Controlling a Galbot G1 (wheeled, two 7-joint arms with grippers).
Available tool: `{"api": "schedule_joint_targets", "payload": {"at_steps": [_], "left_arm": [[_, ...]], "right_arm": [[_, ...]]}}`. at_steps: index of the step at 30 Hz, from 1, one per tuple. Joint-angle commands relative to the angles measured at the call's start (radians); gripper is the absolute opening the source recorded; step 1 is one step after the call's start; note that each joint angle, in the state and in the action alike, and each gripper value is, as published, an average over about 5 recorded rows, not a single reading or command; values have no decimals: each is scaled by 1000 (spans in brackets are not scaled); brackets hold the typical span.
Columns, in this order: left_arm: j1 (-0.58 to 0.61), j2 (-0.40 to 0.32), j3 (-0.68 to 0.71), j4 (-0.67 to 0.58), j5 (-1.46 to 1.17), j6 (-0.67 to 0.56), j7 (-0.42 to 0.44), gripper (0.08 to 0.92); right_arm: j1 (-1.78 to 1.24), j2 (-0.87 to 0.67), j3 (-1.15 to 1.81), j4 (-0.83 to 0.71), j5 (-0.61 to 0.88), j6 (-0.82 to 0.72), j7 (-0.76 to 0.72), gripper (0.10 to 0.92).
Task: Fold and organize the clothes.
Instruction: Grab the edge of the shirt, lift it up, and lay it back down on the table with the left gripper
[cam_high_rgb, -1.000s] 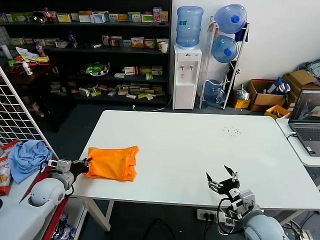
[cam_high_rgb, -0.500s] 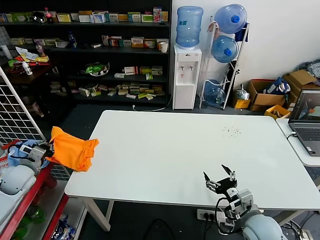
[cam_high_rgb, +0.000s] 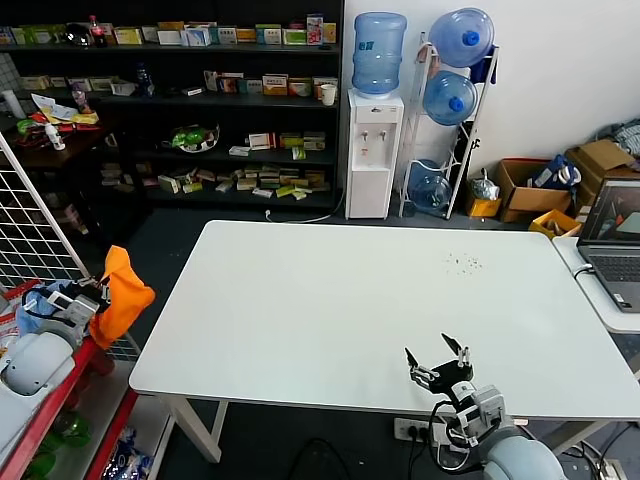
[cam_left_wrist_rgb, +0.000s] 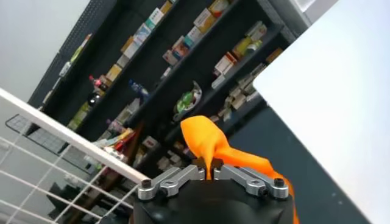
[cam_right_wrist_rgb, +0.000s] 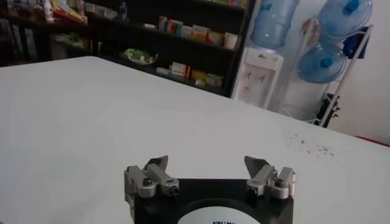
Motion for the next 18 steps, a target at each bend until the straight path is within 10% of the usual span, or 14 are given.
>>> {"api": "schedule_joint_targets", "payload": {"at_steps": [1, 18], "left_arm": [[40, -137, 26, -126, -87, 65, -81, 129], [112, -328, 83, -407, -436, 180, -275, 129]], "right_arm": [[-19, 4, 5, 7, -19, -1, 1, 823], [-31, 9, 24, -9, -39, 6, 0, 823]]}}
